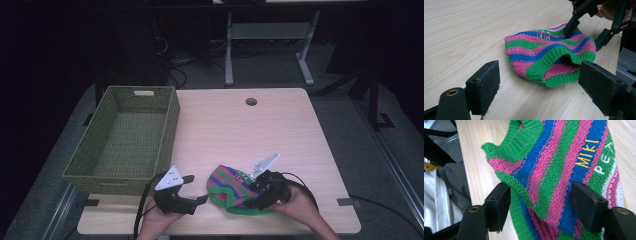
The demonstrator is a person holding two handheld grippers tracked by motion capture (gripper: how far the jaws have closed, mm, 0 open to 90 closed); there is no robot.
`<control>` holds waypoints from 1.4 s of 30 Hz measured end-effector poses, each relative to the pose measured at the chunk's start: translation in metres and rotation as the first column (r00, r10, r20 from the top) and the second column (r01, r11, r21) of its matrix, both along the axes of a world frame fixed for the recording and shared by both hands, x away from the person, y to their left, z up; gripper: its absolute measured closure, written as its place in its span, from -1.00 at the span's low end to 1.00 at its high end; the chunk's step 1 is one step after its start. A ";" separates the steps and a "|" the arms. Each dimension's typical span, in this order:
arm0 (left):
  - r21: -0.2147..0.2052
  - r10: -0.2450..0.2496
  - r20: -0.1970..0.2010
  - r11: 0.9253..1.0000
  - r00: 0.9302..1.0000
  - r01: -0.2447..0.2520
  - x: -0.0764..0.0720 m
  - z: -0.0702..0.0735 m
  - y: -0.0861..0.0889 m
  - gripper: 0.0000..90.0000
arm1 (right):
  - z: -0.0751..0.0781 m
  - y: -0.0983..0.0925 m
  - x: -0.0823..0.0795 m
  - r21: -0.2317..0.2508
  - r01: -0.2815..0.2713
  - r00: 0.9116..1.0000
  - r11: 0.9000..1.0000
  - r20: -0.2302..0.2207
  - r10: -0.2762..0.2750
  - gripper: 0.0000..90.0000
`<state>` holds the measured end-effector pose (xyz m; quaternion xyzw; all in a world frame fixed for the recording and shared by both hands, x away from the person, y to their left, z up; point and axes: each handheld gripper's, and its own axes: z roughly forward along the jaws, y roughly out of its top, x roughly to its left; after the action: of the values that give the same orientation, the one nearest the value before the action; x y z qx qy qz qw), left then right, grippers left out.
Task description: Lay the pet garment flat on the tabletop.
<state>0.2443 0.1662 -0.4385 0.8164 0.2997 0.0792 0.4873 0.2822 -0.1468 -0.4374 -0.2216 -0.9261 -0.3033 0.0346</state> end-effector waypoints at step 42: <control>0.004 -0.008 -0.003 1.000 1.000 0.008 0.000 -0.001 -0.003 -0.61 | -0.013 0.044 -0.026 -0.063 -0.061 0.989 0.996 0.129 0.069 0.21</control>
<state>0.2438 0.1636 -0.4391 0.8187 0.2972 0.0767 0.4853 0.2557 -0.1026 -0.4503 -0.1720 -0.9417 -0.2883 -0.0229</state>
